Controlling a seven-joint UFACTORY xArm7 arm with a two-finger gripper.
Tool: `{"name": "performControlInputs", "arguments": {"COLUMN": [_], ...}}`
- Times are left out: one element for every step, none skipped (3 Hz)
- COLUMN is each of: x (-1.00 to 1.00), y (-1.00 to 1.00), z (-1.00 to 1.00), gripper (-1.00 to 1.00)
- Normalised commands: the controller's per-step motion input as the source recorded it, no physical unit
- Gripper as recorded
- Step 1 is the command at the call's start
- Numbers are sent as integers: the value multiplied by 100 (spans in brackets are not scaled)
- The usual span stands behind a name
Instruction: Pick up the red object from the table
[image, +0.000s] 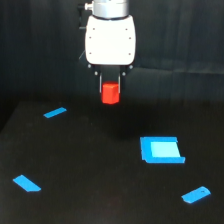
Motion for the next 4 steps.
{"name": "performControlInputs", "arguments": {"x": [3,-5,3,0], "y": [-5,-3,1,-3], "z": [1,2,3,10], "gripper": [-100,-97,-89,-93]}}
